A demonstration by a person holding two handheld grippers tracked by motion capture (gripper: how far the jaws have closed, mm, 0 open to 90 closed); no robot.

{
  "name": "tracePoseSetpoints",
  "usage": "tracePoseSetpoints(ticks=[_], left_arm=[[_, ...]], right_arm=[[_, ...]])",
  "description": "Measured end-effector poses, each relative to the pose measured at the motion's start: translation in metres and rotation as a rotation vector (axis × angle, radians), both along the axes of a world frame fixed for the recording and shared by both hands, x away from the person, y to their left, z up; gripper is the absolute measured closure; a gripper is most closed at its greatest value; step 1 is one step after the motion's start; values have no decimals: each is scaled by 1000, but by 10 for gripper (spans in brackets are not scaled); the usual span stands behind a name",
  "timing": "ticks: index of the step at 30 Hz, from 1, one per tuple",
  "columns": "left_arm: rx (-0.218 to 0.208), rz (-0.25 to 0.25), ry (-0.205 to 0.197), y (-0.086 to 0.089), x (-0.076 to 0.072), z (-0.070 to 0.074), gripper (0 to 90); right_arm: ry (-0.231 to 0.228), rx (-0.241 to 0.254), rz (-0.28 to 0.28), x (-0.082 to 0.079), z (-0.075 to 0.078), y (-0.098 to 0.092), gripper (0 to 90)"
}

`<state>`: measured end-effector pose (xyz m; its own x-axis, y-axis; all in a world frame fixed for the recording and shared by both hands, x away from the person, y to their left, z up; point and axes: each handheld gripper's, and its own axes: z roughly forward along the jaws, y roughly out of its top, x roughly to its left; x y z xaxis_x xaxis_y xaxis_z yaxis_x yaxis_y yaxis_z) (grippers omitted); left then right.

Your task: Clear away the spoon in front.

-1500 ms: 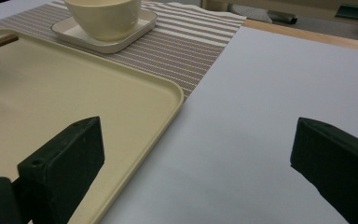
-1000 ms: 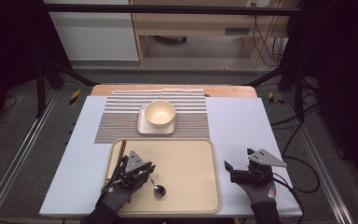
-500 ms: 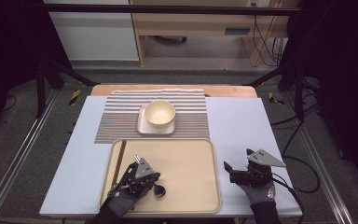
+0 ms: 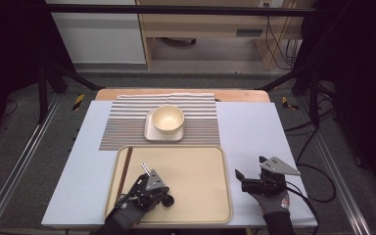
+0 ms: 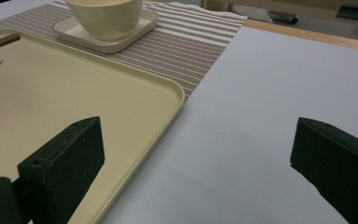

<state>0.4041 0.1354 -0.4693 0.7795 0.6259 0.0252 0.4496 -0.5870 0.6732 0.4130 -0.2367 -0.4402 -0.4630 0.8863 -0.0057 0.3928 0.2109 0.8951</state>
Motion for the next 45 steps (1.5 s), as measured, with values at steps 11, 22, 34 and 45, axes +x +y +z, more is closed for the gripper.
tracePoseSetpoints(ticks=[11,22,34,45], left_arm=[[17,4,16,21,-11,2,891],[23,47,26,46,-15,3,891],[30,104,30,67,-14,3,891],[-14,125,-30,65,-2,15,891]], right_arm=[[-1,3,-1,0,0,0,32],[-1,4,-2,0,0,0,32],[0,1,-2,0,0,0,32],[3,0,-2,0,-1,1,32]])
